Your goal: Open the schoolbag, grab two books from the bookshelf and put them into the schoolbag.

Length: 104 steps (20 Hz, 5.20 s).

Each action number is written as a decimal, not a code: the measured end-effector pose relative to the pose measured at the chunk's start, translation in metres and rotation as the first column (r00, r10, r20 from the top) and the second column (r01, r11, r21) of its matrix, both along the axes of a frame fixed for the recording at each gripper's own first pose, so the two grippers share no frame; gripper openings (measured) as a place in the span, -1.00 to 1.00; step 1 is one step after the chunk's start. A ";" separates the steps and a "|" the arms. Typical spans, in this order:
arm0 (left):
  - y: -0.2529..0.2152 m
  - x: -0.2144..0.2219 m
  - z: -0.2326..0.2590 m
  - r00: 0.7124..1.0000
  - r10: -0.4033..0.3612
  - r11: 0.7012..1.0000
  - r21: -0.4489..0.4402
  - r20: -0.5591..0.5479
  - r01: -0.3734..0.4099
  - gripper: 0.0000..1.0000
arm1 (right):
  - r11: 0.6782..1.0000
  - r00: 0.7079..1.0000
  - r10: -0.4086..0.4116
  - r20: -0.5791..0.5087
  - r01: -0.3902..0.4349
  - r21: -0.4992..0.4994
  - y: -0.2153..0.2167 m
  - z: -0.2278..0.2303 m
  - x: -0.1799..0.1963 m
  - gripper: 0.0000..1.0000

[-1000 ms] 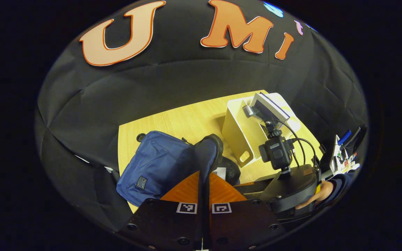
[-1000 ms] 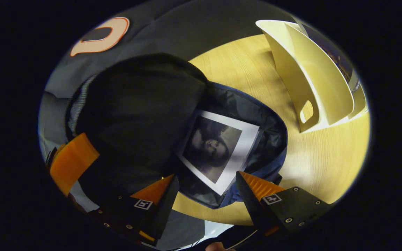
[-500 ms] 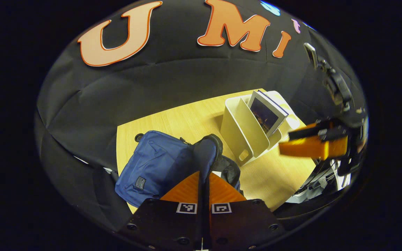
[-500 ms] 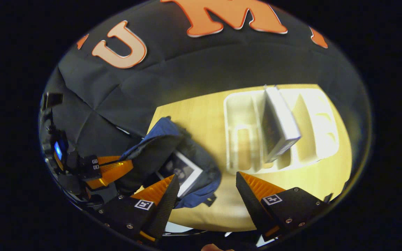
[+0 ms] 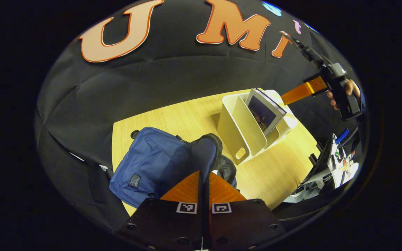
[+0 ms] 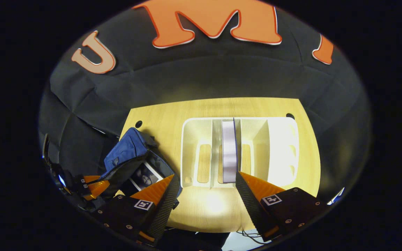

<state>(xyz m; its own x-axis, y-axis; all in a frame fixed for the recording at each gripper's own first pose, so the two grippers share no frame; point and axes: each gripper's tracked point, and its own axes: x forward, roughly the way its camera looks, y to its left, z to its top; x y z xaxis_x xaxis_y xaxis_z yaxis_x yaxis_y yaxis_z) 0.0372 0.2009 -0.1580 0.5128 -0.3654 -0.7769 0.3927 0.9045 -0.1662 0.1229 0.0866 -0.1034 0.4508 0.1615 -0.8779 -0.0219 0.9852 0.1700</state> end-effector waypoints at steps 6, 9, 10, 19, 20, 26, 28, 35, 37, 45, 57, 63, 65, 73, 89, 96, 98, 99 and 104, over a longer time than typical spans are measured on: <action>0.002 -0.001 -0.005 1.000 0.013 1.000 -0.021 -0.013 -0.013 -0.96 | 0.996 0.994 -0.009 -0.111 -0.001 -0.091 -0.015 -0.052 0.029 0.80; 0.001 -0.001 -0.005 1.000 0.010 1.000 -0.022 -0.018 -0.010 -0.97 | 0.993 0.988 -0.030 -0.150 0.013 -0.113 -0.023 -0.068 0.044 0.71; 0.002 -0.001 -0.007 1.000 0.008 1.000 -0.023 -0.021 -0.008 -0.97 | 0.993 0.985 -0.039 -0.169 0.018 -0.119 -0.026 -0.074 0.046 0.63; -0.001 -0.003 -0.011 0.999 0.012 0.999 -0.038 -0.033 -0.013 -0.97 | 0.992 0.957 -0.110 -0.268 0.087 -0.095 -0.033 -0.081 0.049 -0.31; -0.001 -0.003 -0.012 0.999 0.014 0.999 -0.041 -0.035 -0.016 -0.97 | 0.992 0.958 -0.110 -0.264 0.090 -0.086 -0.032 -0.077 0.048 -0.34; -0.002 -0.003 -0.012 0.999 0.008 0.999 -0.040 -0.033 -0.009 -0.97 | 0.996 0.979 -0.085 -0.185 0.077 -0.054 -0.046 -0.014 0.037 -0.36; -0.001 -0.002 -0.013 0.999 0.013 0.999 -0.041 -0.032 -0.014 -0.97 | 0.997 0.984 -0.081 -0.161 0.077 -0.029 -0.049 0.010 0.027 -0.36; -0.002 -0.003 -0.011 0.999 0.016 0.999 -0.042 -0.030 -0.018 -0.97 | 0.991 0.995 -0.077 -0.066 0.083 0.101 -0.053 0.067 -0.012 -0.36; -0.002 -0.004 -0.010 0.999 0.014 0.999 -0.040 -0.030 -0.015 -0.97 | 0.984 0.995 -0.089 -0.041 0.094 0.149 -0.050 0.078 -0.020 -0.37; -0.002 -0.003 -0.008 0.999 0.020 1.000 -0.021 -0.031 -0.020 -0.97 | 0.914 0.995 -0.097 -0.036 0.103 0.393 0.001 0.064 -0.064 -0.39; 0.004 -0.001 -0.001 0.996 0.075 0.996 -0.035 -0.037 -0.076 -0.97 | 0.757 0.987 -0.117 -0.111 0.161 0.634 0.101 -0.001 -0.099 -0.41; 0.002 -0.001 0.000 0.997 0.073 0.996 -0.040 -0.040 -0.075 -0.97 | 0.669 0.967 -0.185 -0.178 0.256 0.697 0.142 -0.041 -0.113 -0.42; 0.000 -0.002 0.000 0.996 0.073 0.996 -0.042 -0.044 -0.075 -0.97 | 0.654 0.963 -0.192 -0.189 0.269 0.707 0.156 -0.051 -0.118 -0.42; -0.006 -0.007 0.003 0.999 0.035 0.999 -0.016 -0.036 -0.036 -0.98 | 0.680 0.968 -0.163 -0.192 0.251 0.689 0.223 -0.091 -0.109 -0.42; -0.045 -0.028 0.024 0.999 -0.038 0.999 0.014 -0.035 0.038 -0.98 | 0.642 0.964 -0.192 -0.185 0.266 0.719 0.285 -0.126 -0.083 -0.34; -0.022 -0.026 0.007 0.998 0.037 0.998 -0.041 -0.052 -0.039 -0.98 | 0.751 0.967 -0.098 -0.235 0.227 0.620 0.262 -0.127 -0.098 -0.16; -0.015 -0.024 -0.009 0.997 0.053 0.998 -0.034 -0.048 -0.055 -0.99 | 0.761 0.968 -0.057 -0.242 0.199 0.617 0.251 -0.118 -0.107 0.51; -0.014 -0.024 -0.015 0.997 0.060 0.997 -0.039 -0.051 -0.062 -0.99 | 0.756 0.970 -0.055 -0.236 0.194 0.625 0.246 -0.112 -0.107 0.59; 0.002 -0.029 -0.055 0.995 0.075 0.996 -0.041 -0.062 -0.078 -0.98 | 0.762 0.979 -0.099 -0.180 0.191 0.619 0.206 -0.092 -0.097 0.81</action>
<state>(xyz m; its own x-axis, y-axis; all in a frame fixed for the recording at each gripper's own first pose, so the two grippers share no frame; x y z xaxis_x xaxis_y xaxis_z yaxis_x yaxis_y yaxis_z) 0.0084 0.2026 -0.2131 0.4931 -0.3607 -0.7917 0.3106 0.9230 -0.2271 0.0255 0.2928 -0.1954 0.4051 0.6405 -0.6525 0.1792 0.6442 0.7436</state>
